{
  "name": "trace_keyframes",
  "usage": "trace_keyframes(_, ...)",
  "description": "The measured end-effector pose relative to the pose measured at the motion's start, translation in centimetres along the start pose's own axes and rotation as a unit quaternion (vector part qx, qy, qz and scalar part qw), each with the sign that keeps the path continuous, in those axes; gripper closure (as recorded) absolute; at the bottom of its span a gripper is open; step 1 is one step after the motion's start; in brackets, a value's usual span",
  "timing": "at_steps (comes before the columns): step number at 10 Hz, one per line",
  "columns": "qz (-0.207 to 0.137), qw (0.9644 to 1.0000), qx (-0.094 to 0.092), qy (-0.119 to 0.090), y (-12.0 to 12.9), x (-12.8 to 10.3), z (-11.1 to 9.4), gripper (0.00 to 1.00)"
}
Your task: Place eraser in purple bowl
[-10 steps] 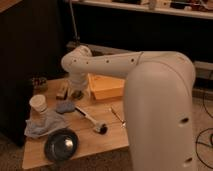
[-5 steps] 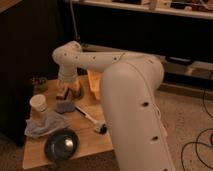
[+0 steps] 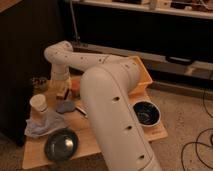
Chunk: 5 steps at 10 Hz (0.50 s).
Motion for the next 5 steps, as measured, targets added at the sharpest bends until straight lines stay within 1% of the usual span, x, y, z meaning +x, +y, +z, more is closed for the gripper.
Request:
trace_keyframes(2, -0.010, 0.9999, 0.006, 0.005, 1.2, 0.0, 1.4, 0.35)
trace_keyframes(4, -0.011, 0.9998, 0.015, 0.007, 1.2, -0.1, 2.3, 0.35)
trace_keyframes(5, -0.013, 0.9997, 0.018, 0.010, 1.7, 0.1, 2.9, 0.35)
